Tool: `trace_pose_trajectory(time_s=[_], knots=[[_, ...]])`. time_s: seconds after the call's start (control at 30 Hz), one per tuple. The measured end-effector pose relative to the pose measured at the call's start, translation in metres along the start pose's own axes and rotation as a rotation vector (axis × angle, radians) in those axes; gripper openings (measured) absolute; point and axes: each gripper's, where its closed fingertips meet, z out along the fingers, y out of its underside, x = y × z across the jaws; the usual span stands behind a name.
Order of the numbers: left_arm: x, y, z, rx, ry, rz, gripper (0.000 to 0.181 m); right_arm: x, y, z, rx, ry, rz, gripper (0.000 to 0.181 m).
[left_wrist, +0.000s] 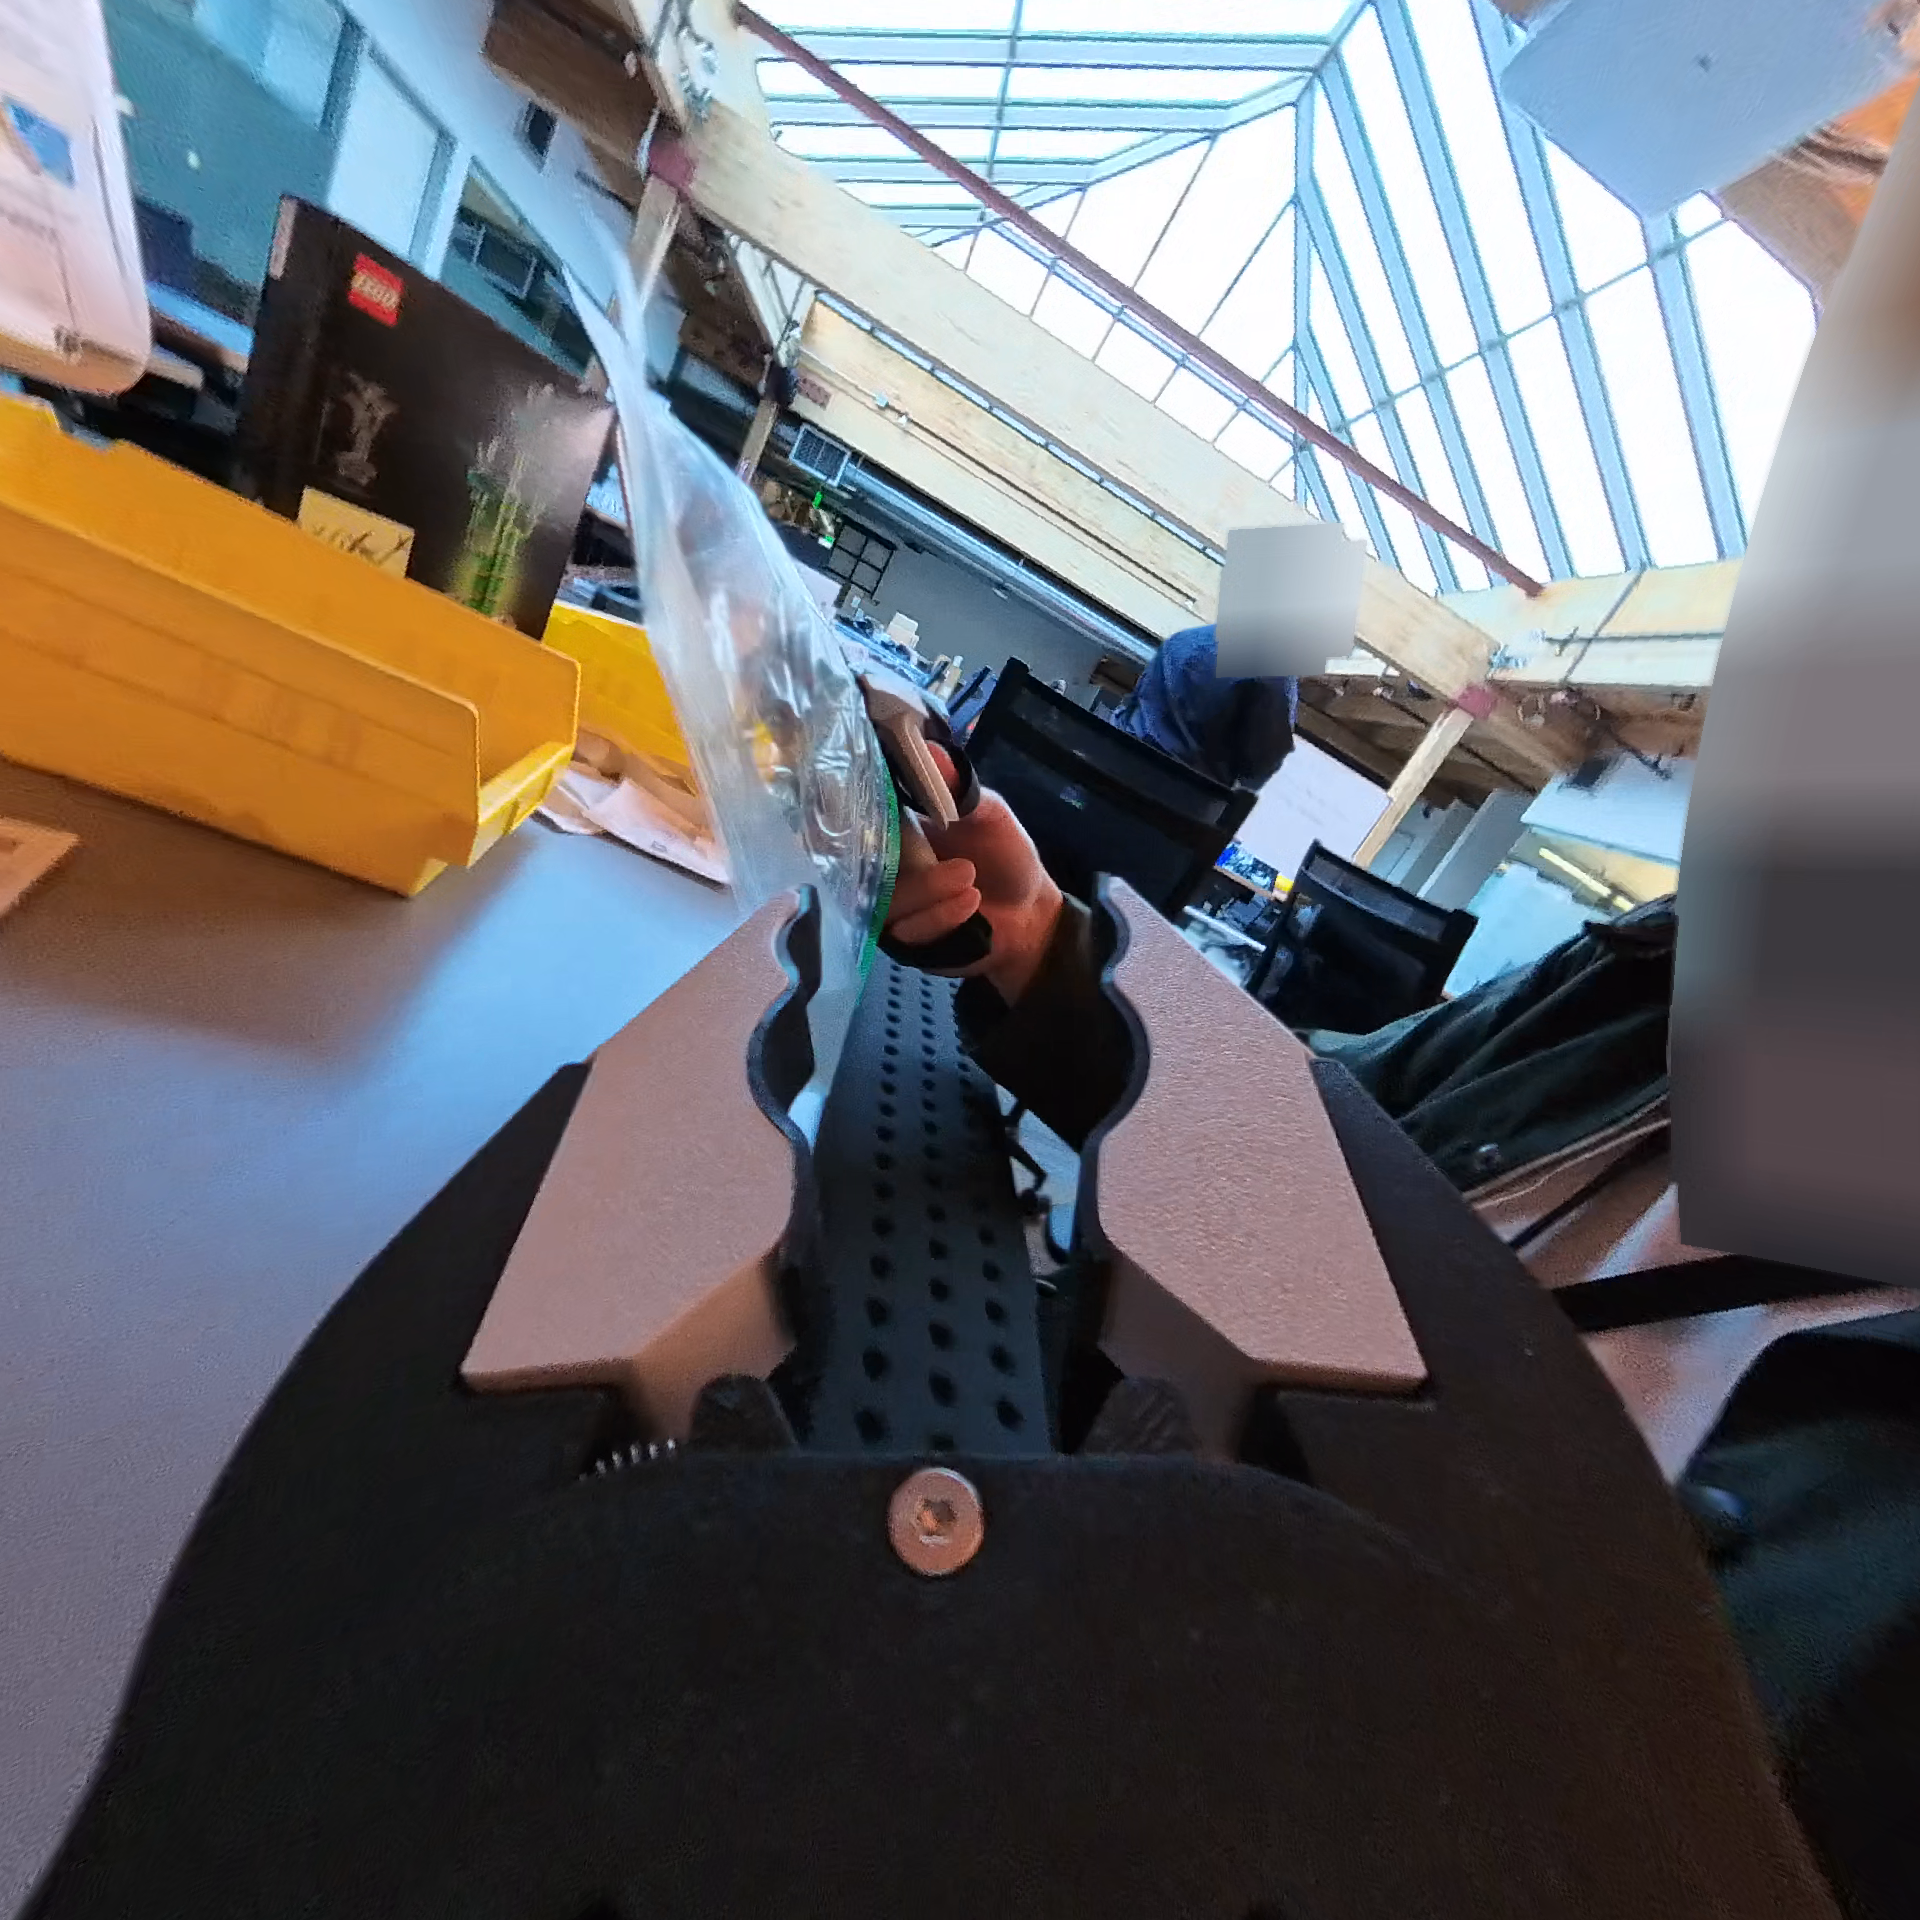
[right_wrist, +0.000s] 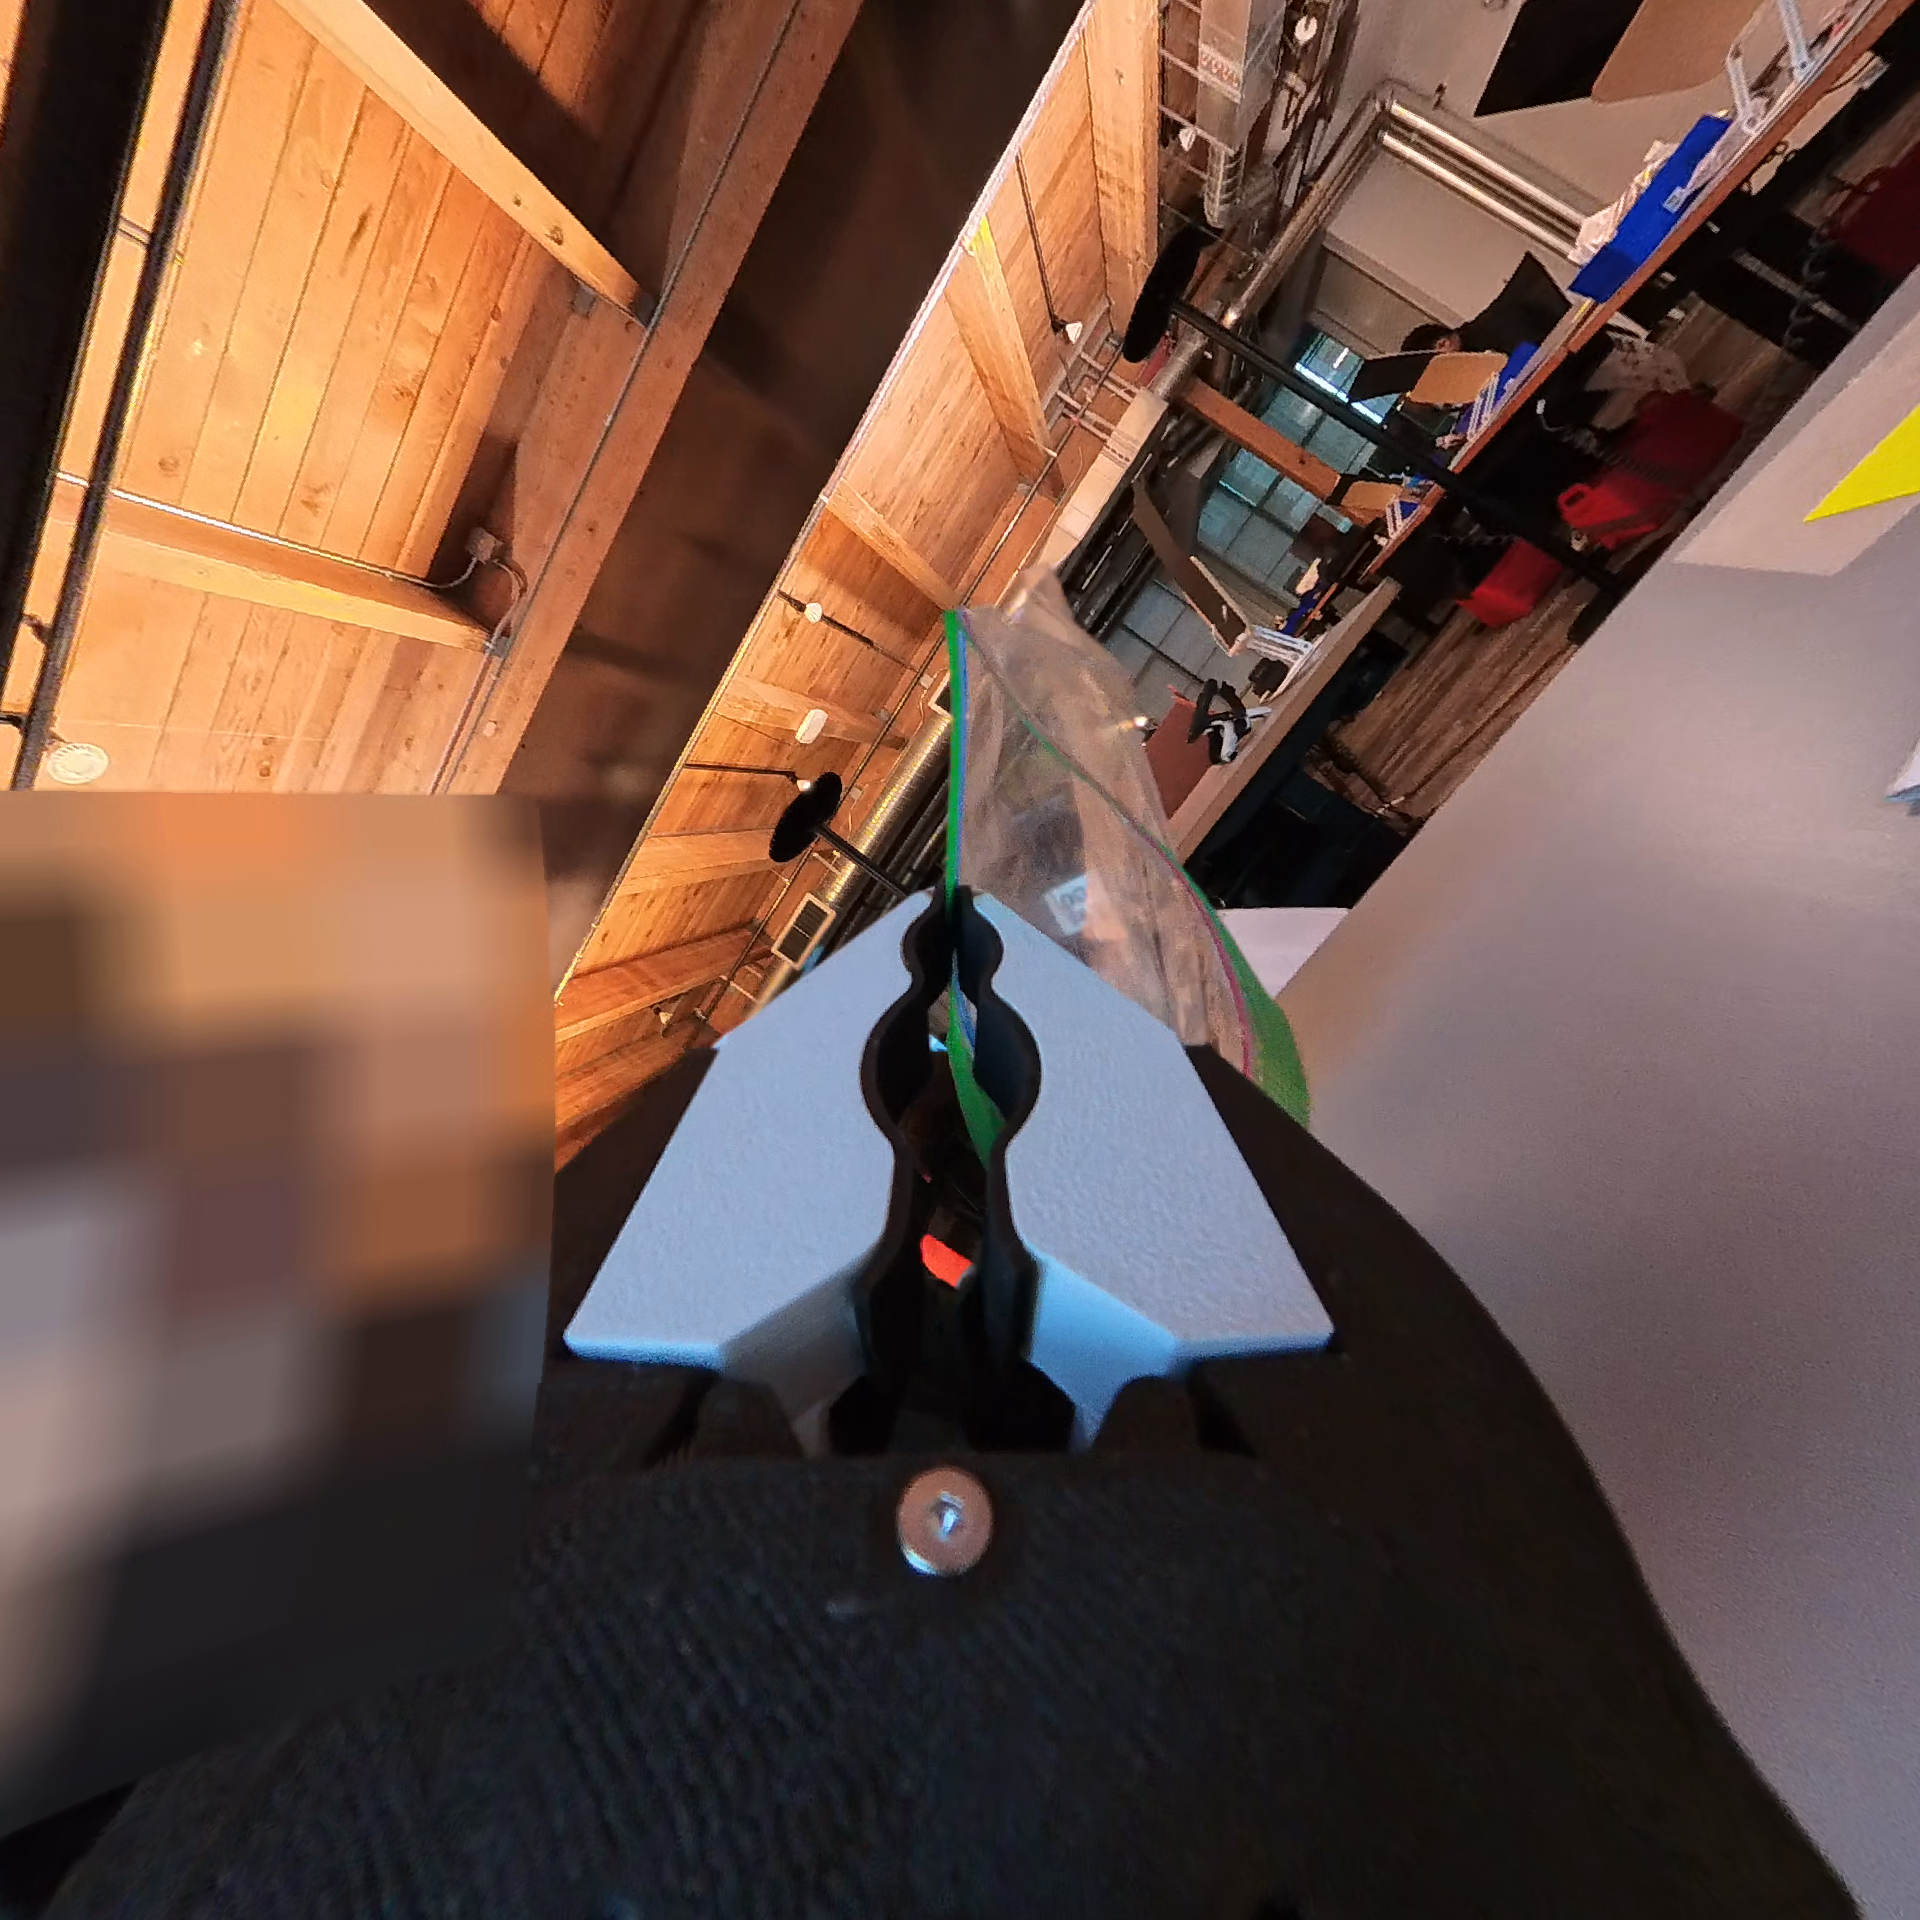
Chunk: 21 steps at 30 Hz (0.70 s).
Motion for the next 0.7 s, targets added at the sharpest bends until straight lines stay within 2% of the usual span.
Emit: trace_pose_trajectory(time_s=[0.17,0.2,0.27,0.37,0.53,0.6,0.7], knots=[[-0.016,0.017,0.017,-0.088,-0.061,0.129,0.037,-0.007,-0.005,-0.002,0.024,-0.025,0.035,0.000],[-0.017,0.020,0.021,-0.102,-0.060,0.146,0.029,-0.008,-0.006,-0.003,0.030,-0.034,0.045,0.000],[-0.011,0.022,0.024,-0.112,-0.029,0.191,0.000,-0.012,-0.009,-0.005,0.050,-0.052,0.064,0.000],[0.003,0.022,0.024,-0.093,0.024,0.243,0.000,-0.015,-0.015,-0.011,0.082,-0.066,0.077,0.000],[0.007,0.031,0.023,-0.141,0.013,0.248,0.000,-0.013,-0.017,-0.015,0.091,-0.072,0.095,0.000],[0.001,0.035,0.023,-0.164,-0.024,0.205,0.000,-0.014,-0.018,-0.015,0.097,-0.082,0.104,0.000],[-0.023,0.039,0.017,-0.185,-0.156,0.071,0.000,-0.011,-0.016,-0.015,0.089,-0.046,0.086,0.000]])
